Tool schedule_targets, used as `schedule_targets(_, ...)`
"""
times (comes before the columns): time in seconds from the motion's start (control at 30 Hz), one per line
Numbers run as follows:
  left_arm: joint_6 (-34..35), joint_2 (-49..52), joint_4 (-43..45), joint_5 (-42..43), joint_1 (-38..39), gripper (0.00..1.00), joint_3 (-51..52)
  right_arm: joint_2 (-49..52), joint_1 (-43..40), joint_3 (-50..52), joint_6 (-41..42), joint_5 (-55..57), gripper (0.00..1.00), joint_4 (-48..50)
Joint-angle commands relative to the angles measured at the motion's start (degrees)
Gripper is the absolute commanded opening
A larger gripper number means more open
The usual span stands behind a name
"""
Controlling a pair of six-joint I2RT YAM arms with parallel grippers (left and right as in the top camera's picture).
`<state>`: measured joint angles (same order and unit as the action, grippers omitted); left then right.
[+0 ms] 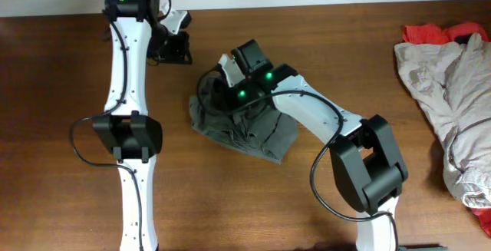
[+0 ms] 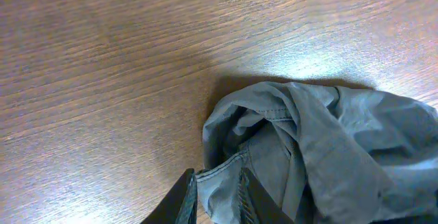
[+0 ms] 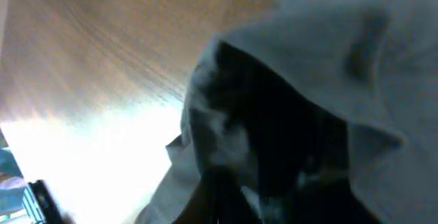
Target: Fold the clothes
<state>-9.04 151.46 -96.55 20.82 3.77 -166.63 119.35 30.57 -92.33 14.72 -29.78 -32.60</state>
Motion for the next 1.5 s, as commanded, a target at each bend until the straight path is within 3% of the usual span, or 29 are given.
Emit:
schedule_targets(0.0,-0.94,-5.6,-0.15,0.42,-1.31,0.21,-1.33,-6.69,-3.76,0.35,-2.47,1.99,0.04,-0.24)
schedule_targets(0.17,-0.94,-6.21,-0.15,0.42,-2.14,0.22,-1.33,-8.66,-9.68,0.37,-1.95,1.97,0.04,-0.24)
schedule_targets(0.33,-0.94,-6.21,-0.15,0.42,-2.12,0.22,-1.33,-4.31,-11.8,1.07,-1.81,1.97,0.04,-0.59)
schedule_targets(0.67,-0.94,-6.21,-0.09,-1.36,-2.25,0.22,-1.33,2.14,-3.23,1.05,-4.0,-7.23,0.04,1.79)
schedule_targets(1.07,-0.94,-6.23,-0.15,-1.53,-2.51,0.22,-1.33,4.96,3.21,3.1,2.49,6.71,0.04,0.68)
schedule_targets(1.47,0.2,-7.48,-0.15,5.35,-2.45,0.27,-1.33,8.72,3.08,7.1,3.8,6.78,0.04,6.36)
